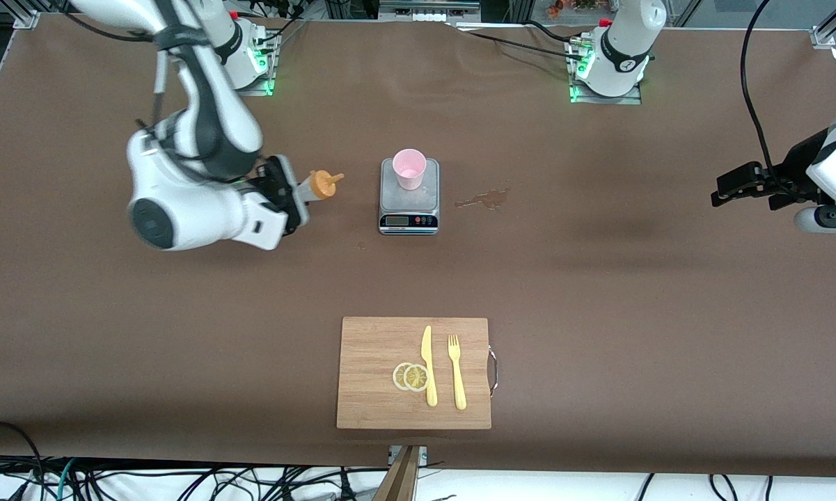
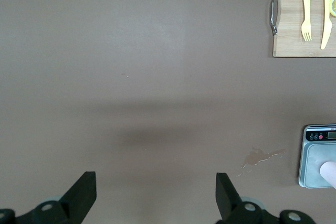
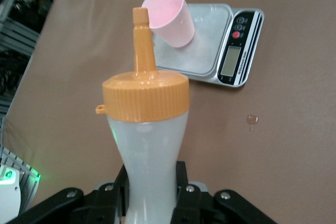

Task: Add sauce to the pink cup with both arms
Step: 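Lift the sauce bottle with the right gripper over the pink cup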

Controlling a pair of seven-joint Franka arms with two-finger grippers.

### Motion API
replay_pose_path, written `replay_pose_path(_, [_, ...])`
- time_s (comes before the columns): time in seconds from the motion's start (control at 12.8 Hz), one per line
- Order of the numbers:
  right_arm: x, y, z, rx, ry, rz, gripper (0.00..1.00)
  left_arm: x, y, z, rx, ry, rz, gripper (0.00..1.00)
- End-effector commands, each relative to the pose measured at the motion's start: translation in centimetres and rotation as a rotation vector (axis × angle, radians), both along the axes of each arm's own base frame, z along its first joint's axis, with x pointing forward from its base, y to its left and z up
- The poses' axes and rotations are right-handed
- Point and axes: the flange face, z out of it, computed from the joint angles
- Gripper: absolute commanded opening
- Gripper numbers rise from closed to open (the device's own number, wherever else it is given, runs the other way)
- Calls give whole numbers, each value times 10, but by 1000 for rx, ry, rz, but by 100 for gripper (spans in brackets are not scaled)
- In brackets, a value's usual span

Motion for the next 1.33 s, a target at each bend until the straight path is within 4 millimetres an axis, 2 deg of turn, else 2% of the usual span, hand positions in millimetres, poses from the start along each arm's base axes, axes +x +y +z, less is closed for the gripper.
replay_pose_path(0.0, [-28, 46, 2, -157, -86, 31, 27, 1, 3, 5, 19, -1, -26, 100])
replay_pose_path(0.23, [-56, 88, 1, -290, -145, 39, 27, 1, 2, 5, 14, -1, -25, 100])
replay_pose_path(0.47, [-83, 124, -10, -392, -202, 51, 28, 1, 2, 5, 14, -1, -25, 100])
replay_pose_path(0.94, [-122, 165, -12, -552, -317, -7, 29, 1, 2, 5, 14, -1, -25, 100])
replay_pose_path(1.25, [-137, 179, -21, -619, -378, 14, 29, 1, 2, 4, 9, 0, -25, 100])
